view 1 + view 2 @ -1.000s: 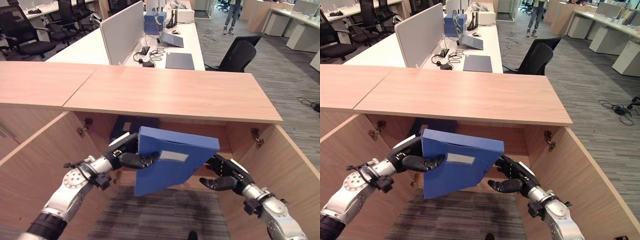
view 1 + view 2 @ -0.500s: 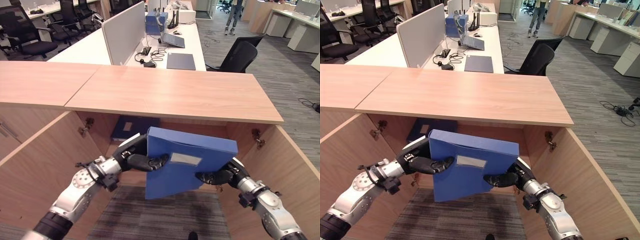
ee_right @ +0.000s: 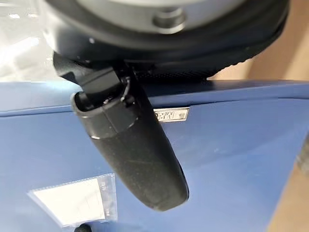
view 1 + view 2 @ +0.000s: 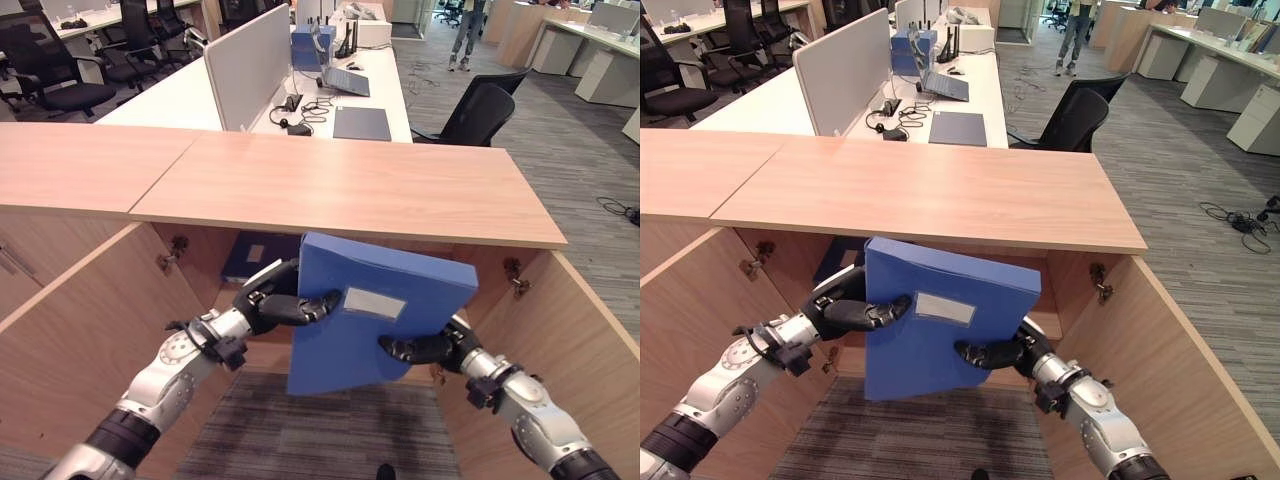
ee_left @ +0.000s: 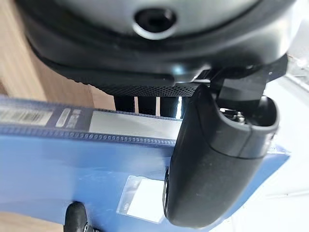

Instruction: Put the empty folder in the office cabinet

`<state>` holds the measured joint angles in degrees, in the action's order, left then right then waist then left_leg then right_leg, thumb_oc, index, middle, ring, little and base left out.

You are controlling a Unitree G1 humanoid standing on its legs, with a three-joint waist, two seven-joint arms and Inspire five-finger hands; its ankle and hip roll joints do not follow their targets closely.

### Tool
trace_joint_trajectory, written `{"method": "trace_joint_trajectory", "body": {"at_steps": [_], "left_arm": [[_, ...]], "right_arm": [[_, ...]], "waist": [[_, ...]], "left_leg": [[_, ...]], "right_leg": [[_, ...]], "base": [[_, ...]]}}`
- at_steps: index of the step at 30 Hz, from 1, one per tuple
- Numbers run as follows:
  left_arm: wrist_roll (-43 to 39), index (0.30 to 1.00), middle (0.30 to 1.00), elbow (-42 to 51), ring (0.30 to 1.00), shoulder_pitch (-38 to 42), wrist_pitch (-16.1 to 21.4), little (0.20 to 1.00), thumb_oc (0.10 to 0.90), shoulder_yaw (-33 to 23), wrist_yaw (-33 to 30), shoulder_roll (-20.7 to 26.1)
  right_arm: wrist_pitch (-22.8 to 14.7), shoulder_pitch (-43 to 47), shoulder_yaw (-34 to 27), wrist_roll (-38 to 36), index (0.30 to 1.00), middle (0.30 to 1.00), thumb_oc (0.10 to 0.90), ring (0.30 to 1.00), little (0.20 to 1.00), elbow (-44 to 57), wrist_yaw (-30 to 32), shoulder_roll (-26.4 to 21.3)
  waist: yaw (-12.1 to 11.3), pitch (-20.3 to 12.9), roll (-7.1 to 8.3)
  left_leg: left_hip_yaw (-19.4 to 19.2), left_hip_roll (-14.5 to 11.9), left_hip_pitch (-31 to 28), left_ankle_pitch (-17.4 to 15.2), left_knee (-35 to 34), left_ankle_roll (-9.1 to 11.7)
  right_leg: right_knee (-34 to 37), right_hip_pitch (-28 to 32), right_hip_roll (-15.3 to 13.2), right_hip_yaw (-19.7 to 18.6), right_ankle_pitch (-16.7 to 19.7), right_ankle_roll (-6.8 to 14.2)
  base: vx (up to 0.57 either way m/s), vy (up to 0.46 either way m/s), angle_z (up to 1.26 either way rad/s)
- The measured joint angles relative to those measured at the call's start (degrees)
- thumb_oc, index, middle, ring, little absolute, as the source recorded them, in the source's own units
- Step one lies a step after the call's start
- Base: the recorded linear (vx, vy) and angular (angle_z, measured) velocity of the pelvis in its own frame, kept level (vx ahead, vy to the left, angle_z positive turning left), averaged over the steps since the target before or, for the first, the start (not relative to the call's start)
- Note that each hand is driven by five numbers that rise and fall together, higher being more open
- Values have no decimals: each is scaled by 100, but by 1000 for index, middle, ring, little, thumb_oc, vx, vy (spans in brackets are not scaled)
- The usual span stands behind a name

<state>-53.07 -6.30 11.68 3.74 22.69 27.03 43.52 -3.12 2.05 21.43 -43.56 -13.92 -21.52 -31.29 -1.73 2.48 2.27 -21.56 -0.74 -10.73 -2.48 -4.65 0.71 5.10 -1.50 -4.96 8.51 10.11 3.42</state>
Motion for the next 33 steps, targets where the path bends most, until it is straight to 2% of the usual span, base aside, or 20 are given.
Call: {"method": "trace_joint_trajectory", "body": {"at_steps": [10,11,12,17,21,24,25,26,27,30,33], "left_arm": [[-100,300,300,-140,300,-256,-198,300,400,-5,-1,-134],[-100,698,698,-190,698,-307,-203,698,665,-5,-2,-182],[-100,900,900,-269,900,-382,-206,900,800,9,-2,-239],[-98,900,900,-669,900,-469,-242,900,800,63,-88,-537],[8,900,900,-864,900,-646,-251,900,800,100,-136,-593],[504,900,900,-1610,900,-764,-476,900,800,257,-209,-675],[782,900,900,-1837,900,-861,-426,900,800,211,-272,-708],[1059,900,900,-2191,900,-893,-374,900,800,67,-316,-890],[1428,900,900,-2711,900,-954,-385,900,800,-175,-664,-1196],[1544,900,900,-3878,900,-1061,-351,900,800,-1319,-1233,-2180],[1482,900,900,-4670,900,-1022,-369,900,800,-1676,-1686,-2531]], "right_arm": [[52,-428,26,-245,300,300,400,300,300,-38,-98,187],[53,-507,24,-284,300,300,400,300,300,-38,-101,206],[55,-673,-21,-346,300,300,400,300,300,-42,-101,288],[76,-937,-64,-596,300,300,400,300,300,-450,-19,801],[115,-995,-168,-602,300,300,400,300,300,-783,81,905],[256,-1006,-258,-533,300,300,400,300,300,-1383,374,892],[263,-994,-286,-378,300,300,400,300,300,-1524,446,897],[279,-990,-379,-245,300,300,400,300,300,-1686,468,891],[380,-994,-482,-1,300,300,400,300,300,-1821,644,812],[432,-990,-767,317,300,300,400,300,300,-1837,845,666],[433,-831,-938,513,300,300,400,300,300,-2032,1014,651]], "waist": [[-2,-1,0],[2,-1,-1],[8,-1,-1],[30,-3,-9],[58,-13,-49],[147,-49,-122],[152,-44,-136],[149,-50,-159],[148,-50,-193],[147,-43,-259],[166,-32,-281]], "left_leg": [[2,2,-11,0,0,0],[2,0,-10,0,0,0],[3,-4,-10,0,0,0],[4,-1,-6,6,0,0],[33,-6,5,10,-1,-3],[146,-7,83,22,-2,-6],[162,-22,113,37,0,-9],[168,-25,122,37,0,-9],[201,-24,160,40,0,-9],[219,-30,216,46,0,-18],[307,-49,266,66,1,-36]], "right_leg": [[37,9,-5,2,-5,0],[38,9,-5,3,-6,0],[39,9,-3,7,-13,-1],[39,8,-10,16,-54,37],[40,9,-43,50,-78,38],[40,-8,-42,158,-101,31],[41,-25,-58,159,-101,31],[41,-34,-44,160,-106,30],[41,-59,-37,172,-113,18],[42,-107,-66,194,-124,5],[43,-117,-63,284,-143,-13]], "base": [[0,0,0],[4,-30,0],[-1,-30,0],[0,-13,0],[0,-42,6],[-20,-63,18],[-13,-49,10],[-11,-53,9],[-7,-73,6],[1,-44,5],[6,-60,13]]}}
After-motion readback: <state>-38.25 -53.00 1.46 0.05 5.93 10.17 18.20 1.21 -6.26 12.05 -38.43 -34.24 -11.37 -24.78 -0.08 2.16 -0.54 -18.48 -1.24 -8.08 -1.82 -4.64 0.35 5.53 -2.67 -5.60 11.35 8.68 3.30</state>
